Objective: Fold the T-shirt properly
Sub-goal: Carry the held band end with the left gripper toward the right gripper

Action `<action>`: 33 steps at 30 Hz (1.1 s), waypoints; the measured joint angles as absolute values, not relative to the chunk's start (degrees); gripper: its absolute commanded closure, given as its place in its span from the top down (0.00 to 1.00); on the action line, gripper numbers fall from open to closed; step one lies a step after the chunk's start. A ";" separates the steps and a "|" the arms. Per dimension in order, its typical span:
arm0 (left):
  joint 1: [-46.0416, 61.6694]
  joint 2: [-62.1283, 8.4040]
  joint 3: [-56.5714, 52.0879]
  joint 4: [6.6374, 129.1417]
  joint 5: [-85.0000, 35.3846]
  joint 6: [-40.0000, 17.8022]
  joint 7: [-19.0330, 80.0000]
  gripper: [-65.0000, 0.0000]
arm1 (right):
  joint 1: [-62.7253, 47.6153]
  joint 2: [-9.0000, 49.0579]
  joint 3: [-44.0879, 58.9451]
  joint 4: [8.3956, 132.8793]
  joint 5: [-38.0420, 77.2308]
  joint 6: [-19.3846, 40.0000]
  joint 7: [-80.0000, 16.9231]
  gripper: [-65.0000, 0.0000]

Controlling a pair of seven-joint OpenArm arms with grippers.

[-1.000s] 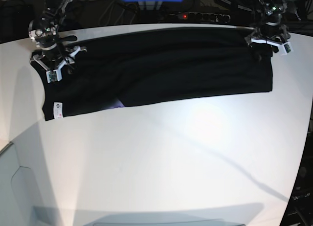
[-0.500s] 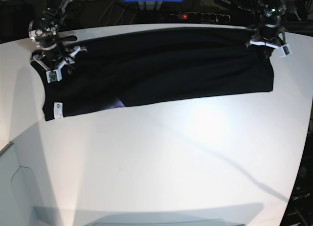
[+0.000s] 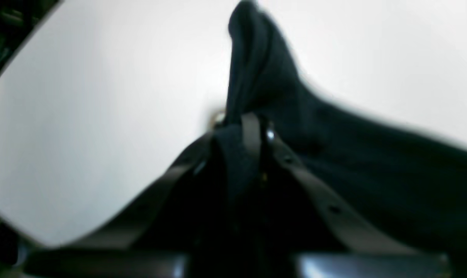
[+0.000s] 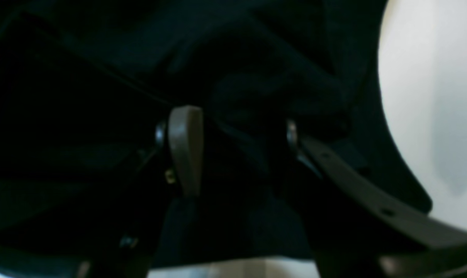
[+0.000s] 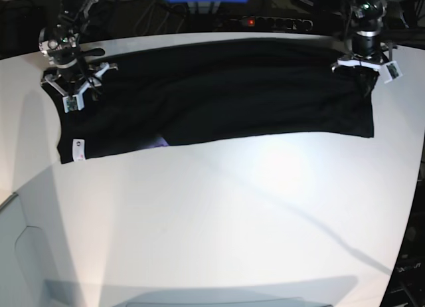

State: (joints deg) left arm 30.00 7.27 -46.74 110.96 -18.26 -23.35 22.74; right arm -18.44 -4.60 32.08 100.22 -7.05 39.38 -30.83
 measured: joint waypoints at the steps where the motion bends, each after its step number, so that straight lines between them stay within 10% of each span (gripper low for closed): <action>1: 30.74 7.29 -44.77 111.79 -18.44 -23.73 22.46 0.00 | -18.44 -4.60 32.08 100.22 -7.05 39.38 -30.83 0.42; 33: 36.14 6.39 3.46 112.12 7.92 -16.53 22.48 0.00 | -18.28 -4.60 32.08 100.22 -7.07 39.38 -30.85 0.42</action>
